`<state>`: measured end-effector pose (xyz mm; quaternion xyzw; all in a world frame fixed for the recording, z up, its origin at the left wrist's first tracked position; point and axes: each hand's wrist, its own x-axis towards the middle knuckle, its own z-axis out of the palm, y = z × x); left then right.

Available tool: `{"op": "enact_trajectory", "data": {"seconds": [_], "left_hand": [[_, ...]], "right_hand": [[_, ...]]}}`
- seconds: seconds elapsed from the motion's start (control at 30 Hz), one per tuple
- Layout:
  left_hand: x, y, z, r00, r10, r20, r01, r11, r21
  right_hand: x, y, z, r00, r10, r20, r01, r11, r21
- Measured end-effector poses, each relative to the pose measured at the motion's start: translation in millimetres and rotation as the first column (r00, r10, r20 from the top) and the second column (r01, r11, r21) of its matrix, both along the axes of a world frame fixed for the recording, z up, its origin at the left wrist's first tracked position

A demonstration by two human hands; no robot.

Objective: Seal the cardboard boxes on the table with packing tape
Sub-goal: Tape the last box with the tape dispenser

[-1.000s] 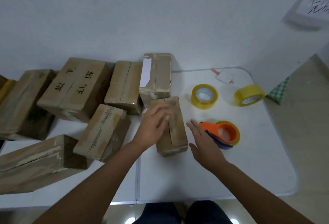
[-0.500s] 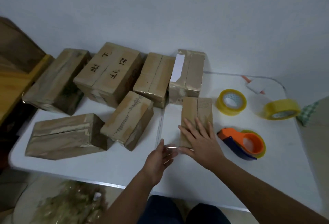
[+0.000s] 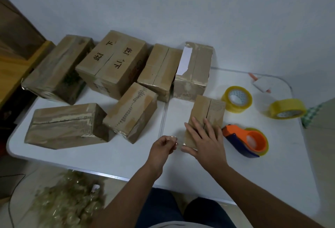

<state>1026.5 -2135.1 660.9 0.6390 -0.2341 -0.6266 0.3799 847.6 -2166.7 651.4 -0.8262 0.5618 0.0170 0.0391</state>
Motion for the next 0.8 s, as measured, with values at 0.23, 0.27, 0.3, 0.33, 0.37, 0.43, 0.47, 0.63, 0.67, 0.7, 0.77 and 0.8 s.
{"op": "enact_trajectory", "data": {"seconds": [0.23,0.27,0.3,0.33,0.37,0.43,0.47,0.63,0.67,0.7,0.77,0.8], "left_hand": [[-10.0,0.0,-7.2,0.989,0.008,0.146,0.006,0.996,-0.093],[-12.3,-0.8,-9.8,0.986,0.011,0.163,0.008,0.994,-0.111],[-15.3,-2.2,-12.2,0.984,0.012,0.175,0.011,0.992,-0.125],[-18.6,-3.7,-14.3,0.982,0.01,0.188,0.017,0.99,-0.139],[-22.3,-5.0,-15.8,0.979,0.004,0.204,0.028,0.988,-0.152],[-30.2,-6.7,-17.6,0.974,-0.017,0.224,0.055,0.985,-0.165],[-33.0,-7.2,-19.0,0.975,-0.032,0.221,0.069,0.985,-0.159],[-36.1,-7.6,-26.0,0.992,-0.069,0.105,0.07,0.997,-0.011],[-36.5,-9.9,-26.5,0.992,-0.074,0.099,0.072,0.997,0.017],[-37.6,-12.7,-26.2,0.993,-0.082,0.09,0.078,0.996,0.039],[-40.1,-19.0,-22.7,0.993,-0.1,0.062,0.095,0.993,0.077],[-40.2,-21.8,-21.1,0.991,-0.12,0.057,0.114,0.988,0.099]], "right_hand": [[-1.8,1.5,-3.6,1.0,0.003,0.018,-0.002,1.0,-0.02],[-1.9,1.5,-3.6,1.0,-0.002,0.026,0.002,1.0,-0.017],[-2.1,1.2,-3.3,1.0,-0.005,0.031,0.005,1.0,-0.014],[-2.1,1.2,-2.8,0.999,-0.003,0.034,0.003,1.0,-0.011],[-2.3,1.0,-2.4,0.999,0.002,0.034,-0.001,1.0,-0.008],[-3.2,0.6,-1.6,0.999,0.01,0.03,-0.01,1.0,-0.007],[-3.4,-0.2,-1.8,0.999,0.014,0.031,-0.014,1.0,-0.01],[-2.5,-0.1,-2.1,0.999,0.033,0.014,-0.033,0.999,-0.017],[-1.8,-0.2,-2.0,0.999,0.033,0.008,-0.033,0.999,-0.016],[-1.3,-0.3,-1.9,0.999,0.031,0.005,-0.031,0.999,-0.016],[-0.1,-1.0,-1.9,1.0,0.028,0.003,-0.028,0.999,-0.017],[-0.1,-1.6,-2.3,1.0,0.027,-0.003,-0.027,1.0,-0.013]]}}
